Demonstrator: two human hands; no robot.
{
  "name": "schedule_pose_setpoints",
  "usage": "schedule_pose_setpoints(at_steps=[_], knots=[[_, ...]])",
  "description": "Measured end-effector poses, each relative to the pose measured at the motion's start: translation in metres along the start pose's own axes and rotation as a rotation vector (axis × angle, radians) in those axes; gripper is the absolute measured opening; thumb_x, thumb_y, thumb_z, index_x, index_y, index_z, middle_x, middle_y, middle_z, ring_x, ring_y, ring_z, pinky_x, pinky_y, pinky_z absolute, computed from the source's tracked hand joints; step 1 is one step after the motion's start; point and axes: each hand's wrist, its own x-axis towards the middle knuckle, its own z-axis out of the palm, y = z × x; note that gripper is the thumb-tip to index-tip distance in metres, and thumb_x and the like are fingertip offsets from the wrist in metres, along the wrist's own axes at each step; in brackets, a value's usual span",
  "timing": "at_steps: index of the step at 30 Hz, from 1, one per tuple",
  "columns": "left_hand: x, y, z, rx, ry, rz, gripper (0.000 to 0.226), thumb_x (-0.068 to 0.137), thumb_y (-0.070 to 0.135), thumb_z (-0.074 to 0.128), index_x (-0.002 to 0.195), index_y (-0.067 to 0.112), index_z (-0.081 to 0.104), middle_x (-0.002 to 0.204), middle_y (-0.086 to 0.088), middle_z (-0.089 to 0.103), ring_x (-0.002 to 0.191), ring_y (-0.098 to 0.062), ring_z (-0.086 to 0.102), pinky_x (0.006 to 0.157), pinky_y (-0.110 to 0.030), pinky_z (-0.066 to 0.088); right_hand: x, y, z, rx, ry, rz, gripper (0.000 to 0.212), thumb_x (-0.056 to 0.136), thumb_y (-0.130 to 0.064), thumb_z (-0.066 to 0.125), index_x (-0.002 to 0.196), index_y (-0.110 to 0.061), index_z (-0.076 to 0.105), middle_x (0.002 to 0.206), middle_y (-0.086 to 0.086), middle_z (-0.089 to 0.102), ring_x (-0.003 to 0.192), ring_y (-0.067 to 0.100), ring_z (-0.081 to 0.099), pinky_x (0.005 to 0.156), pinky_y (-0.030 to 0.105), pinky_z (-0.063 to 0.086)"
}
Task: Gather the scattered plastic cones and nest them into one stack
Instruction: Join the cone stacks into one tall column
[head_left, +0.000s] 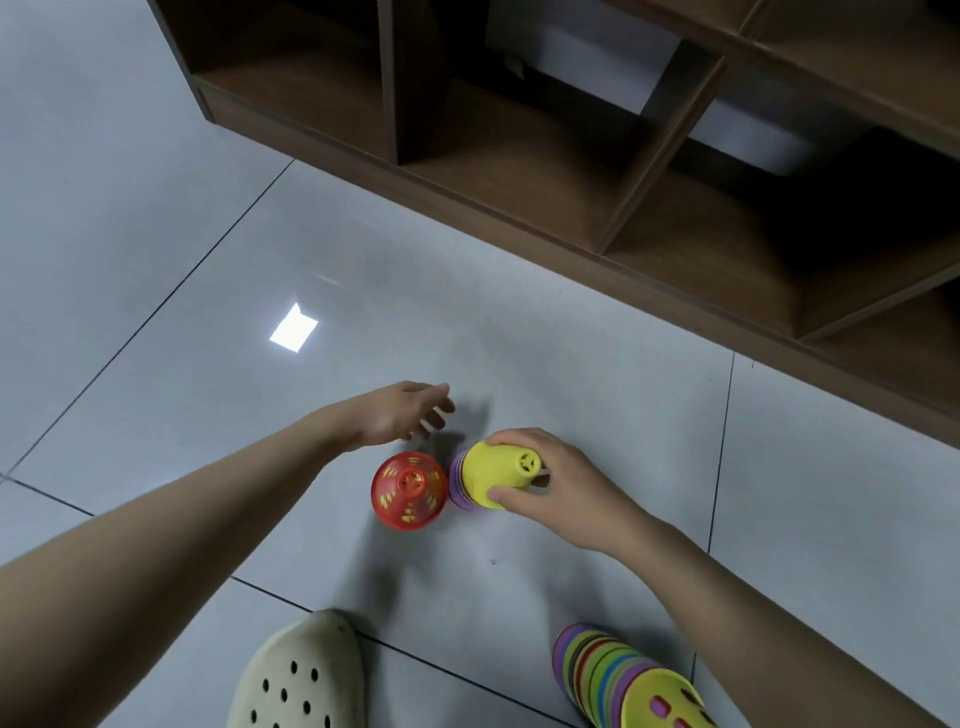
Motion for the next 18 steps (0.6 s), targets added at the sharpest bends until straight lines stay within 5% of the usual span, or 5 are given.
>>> schedule_pose_setpoints(at_steps=[5, 10, 14, 18], knots=[[0.018, 0.012, 0.016, 0.102, -0.154, -0.123, 0.054, 0.107, 0.043, 0.030, 0.119, 0.003, 0.065, 0.114, -0.019, 0.070, 0.086, -0.025, 0.066, 0.088, -0.037, 0.054, -0.014, 0.020, -0.019, 0.364, 0.095, 0.180, 0.044, 0.075, -0.036, 0.079, 0.113, -0.051, 0.065, 0.116, -0.006, 0.068, 0.105, 0.016, 0.067, 0.095, 0.038, 0.057], [0.018, 0.019, 0.029, 0.180, -0.132, -0.076, 0.034, 0.101, 0.023, 0.046, 0.087, -0.001, 0.065, 0.082, -0.020, 0.067, 0.069, -0.027, 0.062, 0.072, -0.034, 0.050, -0.017, 0.020, -0.021, 0.445, 0.085, 0.227, 0.044, 0.079, -0.030, 0.080, 0.114, -0.050, 0.065, 0.122, 0.005, 0.063, 0.109, 0.028, 0.066, 0.095, 0.050, 0.056], [0.002, 0.038, 0.015, 0.174, -0.069, 0.008, 0.028, 0.098, 0.009, 0.045, 0.095, -0.012, 0.064, 0.086, -0.021, 0.063, 0.073, -0.026, 0.064, 0.073, -0.037, 0.057, -0.020, 0.002, -0.028, 0.475, 0.139, 0.182, 0.046, 0.079, -0.029, 0.079, 0.119, -0.045, 0.064, 0.122, 0.005, 0.065, 0.102, 0.020, 0.067, 0.096, 0.051, 0.055], [-0.031, 0.070, -0.014, 0.105, 0.087, 0.149, 0.028, 0.099, 0.011, 0.047, 0.106, 0.002, 0.072, 0.100, -0.016, 0.073, 0.085, -0.025, 0.069, 0.085, -0.040, 0.059, -0.030, -0.038, -0.049, 0.539, 0.222, 0.059, 0.042, 0.090, -0.007, 0.071, 0.124, -0.029, 0.060, 0.118, 0.000, 0.068, 0.103, 0.016, 0.066, 0.095, 0.051, 0.056]])
